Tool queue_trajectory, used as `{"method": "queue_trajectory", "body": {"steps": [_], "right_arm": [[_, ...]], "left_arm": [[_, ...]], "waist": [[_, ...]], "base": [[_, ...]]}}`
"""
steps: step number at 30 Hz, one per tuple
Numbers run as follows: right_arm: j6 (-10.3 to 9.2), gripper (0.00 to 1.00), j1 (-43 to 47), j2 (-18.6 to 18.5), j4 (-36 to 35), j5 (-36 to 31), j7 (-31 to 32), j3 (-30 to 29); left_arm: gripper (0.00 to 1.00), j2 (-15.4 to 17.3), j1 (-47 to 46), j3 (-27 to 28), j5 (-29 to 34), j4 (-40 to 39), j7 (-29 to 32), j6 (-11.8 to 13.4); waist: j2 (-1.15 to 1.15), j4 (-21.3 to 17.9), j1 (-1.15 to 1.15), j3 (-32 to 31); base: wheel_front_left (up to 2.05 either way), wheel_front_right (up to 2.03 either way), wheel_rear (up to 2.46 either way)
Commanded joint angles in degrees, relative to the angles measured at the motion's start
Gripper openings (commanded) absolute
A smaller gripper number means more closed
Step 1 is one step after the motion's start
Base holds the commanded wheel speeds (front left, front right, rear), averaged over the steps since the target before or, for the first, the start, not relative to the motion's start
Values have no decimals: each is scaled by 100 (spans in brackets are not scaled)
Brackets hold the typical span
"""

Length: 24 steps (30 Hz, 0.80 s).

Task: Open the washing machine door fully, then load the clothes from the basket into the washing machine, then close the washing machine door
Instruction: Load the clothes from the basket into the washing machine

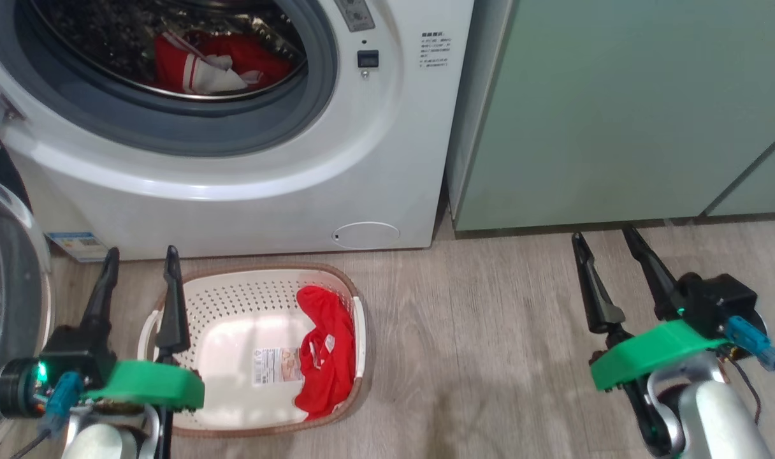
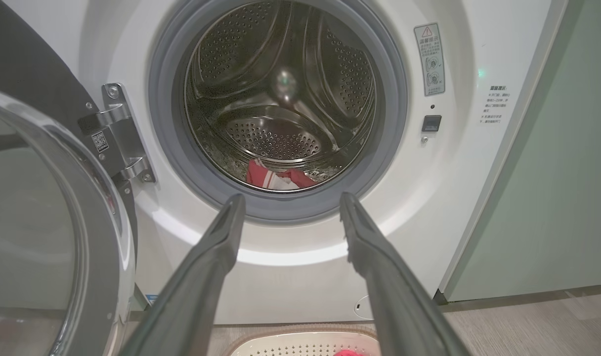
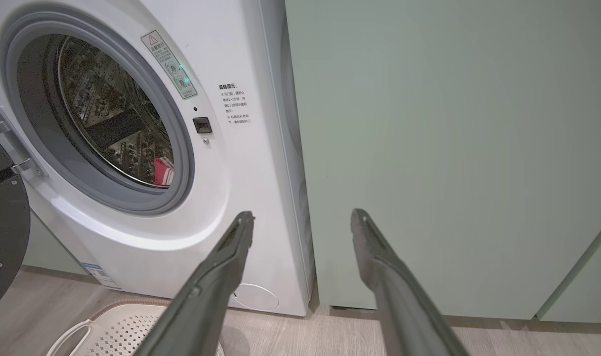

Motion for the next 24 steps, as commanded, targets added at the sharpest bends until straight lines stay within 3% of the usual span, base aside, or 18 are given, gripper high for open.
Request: {"method": "queue_trajectory", "body": {"steps": [1, 24], "right_arm": [[0, 100, -38, 11, -245, -32, 33, 103], [0, 100, 125, 11, -465, -13, 176, 81]], "left_arm": [[100, 57, -99, 184, 52, -161, -28, -2], [100, 164, -169, 139, -7, -128, 58, 38]], "waist": [[0, -2, 1, -33], [0, 26, 1, -132]], "base": [[0, 0, 0], [0, 0, 0]]}}
